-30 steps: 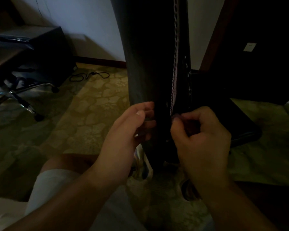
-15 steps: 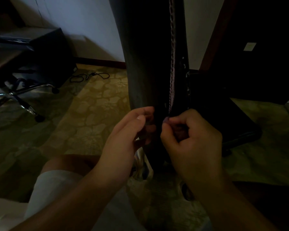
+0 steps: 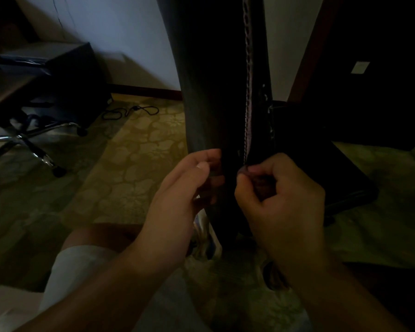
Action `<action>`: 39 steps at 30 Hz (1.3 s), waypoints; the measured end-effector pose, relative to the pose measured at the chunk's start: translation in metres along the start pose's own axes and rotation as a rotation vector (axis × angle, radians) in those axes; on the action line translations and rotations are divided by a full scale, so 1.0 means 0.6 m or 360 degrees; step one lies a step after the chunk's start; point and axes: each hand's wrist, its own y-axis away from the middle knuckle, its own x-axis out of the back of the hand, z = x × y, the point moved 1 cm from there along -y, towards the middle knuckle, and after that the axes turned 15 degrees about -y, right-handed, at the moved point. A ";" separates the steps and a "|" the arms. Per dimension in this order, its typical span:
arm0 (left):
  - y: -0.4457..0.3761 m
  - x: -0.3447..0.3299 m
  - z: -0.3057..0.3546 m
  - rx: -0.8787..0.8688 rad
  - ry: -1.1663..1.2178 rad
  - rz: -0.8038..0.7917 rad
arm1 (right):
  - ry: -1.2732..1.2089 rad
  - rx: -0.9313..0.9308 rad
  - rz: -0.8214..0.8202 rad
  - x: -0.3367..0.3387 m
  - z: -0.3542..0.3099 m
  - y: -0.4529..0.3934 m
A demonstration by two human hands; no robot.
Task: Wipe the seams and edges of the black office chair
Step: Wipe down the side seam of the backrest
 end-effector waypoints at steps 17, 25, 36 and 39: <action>-0.002 -0.001 0.015 -0.0010 0.0016 0.0056 | -0.0059 -0.0035 0.0105 0.007 -0.002 -0.009; -0.001 -0.008 0.015 -0.0020 0.0113 -0.0035 | -0.0043 -0.0027 0.0092 -0.001 -0.004 0.000; -0.003 -0.004 0.019 -0.0009 0.0130 0.0001 | -0.0031 0.0042 0.0045 -0.002 -0.010 -0.006; -0.003 -0.003 0.012 0.0025 0.0077 0.0003 | -0.0011 0.0046 0.0084 0.002 -0.009 -0.010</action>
